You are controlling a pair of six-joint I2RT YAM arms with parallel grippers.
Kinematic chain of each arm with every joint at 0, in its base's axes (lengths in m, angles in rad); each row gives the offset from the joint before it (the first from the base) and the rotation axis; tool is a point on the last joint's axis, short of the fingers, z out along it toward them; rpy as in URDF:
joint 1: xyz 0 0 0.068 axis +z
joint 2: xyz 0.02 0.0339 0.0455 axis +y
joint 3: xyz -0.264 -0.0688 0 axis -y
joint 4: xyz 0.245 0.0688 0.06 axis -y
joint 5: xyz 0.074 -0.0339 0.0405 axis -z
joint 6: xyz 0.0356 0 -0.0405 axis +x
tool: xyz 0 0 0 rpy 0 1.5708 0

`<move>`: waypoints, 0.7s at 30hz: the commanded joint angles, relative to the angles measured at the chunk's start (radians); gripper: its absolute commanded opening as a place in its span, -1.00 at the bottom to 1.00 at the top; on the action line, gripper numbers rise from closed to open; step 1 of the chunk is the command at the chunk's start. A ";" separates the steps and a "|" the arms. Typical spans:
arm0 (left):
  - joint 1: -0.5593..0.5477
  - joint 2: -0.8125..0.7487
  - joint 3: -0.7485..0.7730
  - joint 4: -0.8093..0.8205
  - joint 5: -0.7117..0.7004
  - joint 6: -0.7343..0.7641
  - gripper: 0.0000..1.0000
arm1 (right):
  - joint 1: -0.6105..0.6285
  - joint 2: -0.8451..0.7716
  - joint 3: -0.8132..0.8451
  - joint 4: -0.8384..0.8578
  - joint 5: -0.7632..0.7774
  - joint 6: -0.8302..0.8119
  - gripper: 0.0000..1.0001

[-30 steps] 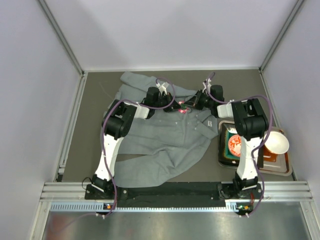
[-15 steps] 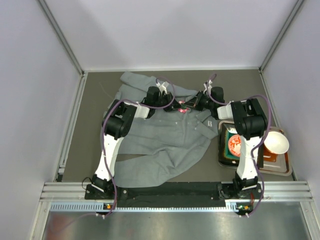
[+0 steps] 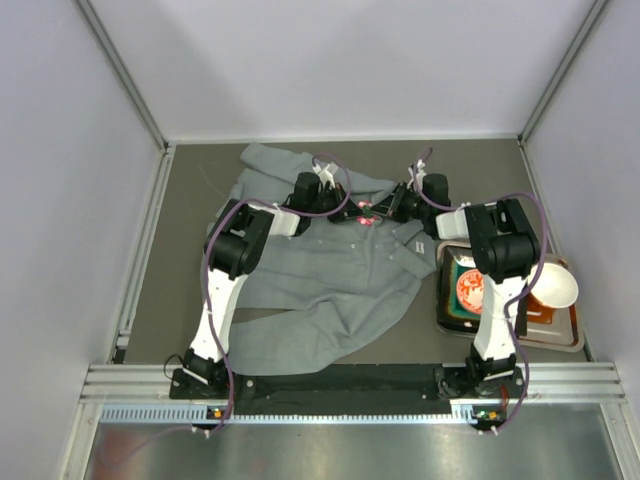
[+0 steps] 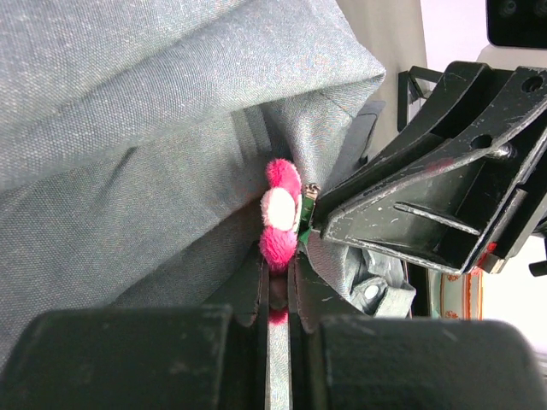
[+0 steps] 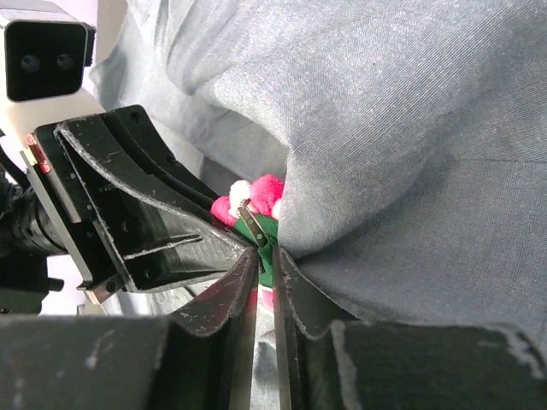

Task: Remove the brooch from the garment
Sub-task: Open the brooch with the flattened clothing.

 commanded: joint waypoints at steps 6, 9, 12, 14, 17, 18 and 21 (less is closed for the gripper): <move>0.002 0.021 0.032 -0.014 -0.011 0.042 -1.00 | -0.005 0.000 0.123 -0.078 0.008 -0.097 -0.63; 0.002 0.024 0.036 -0.017 -0.013 0.042 -1.00 | -0.002 0.021 0.144 -0.095 -0.017 -0.105 -0.58; 0.002 0.022 0.038 -0.014 -0.014 0.033 -1.00 | 0.010 -0.011 0.124 -0.138 0.021 -0.157 -0.50; 0.002 0.021 0.038 -0.009 -0.019 0.022 -1.00 | 0.036 -0.049 0.138 -0.217 0.073 -0.239 -0.48; 0.000 0.010 0.033 -0.013 -0.027 0.013 -1.00 | 0.091 -0.077 0.181 -0.377 0.217 -0.359 -0.43; 0.000 0.007 0.030 -0.012 -0.031 0.013 -1.00 | 0.104 -0.091 0.192 -0.444 0.298 -0.379 -0.42; 0.000 -0.001 0.026 -0.020 -0.034 0.019 -1.00 | 0.155 -0.103 0.226 -0.517 0.431 -0.459 -0.40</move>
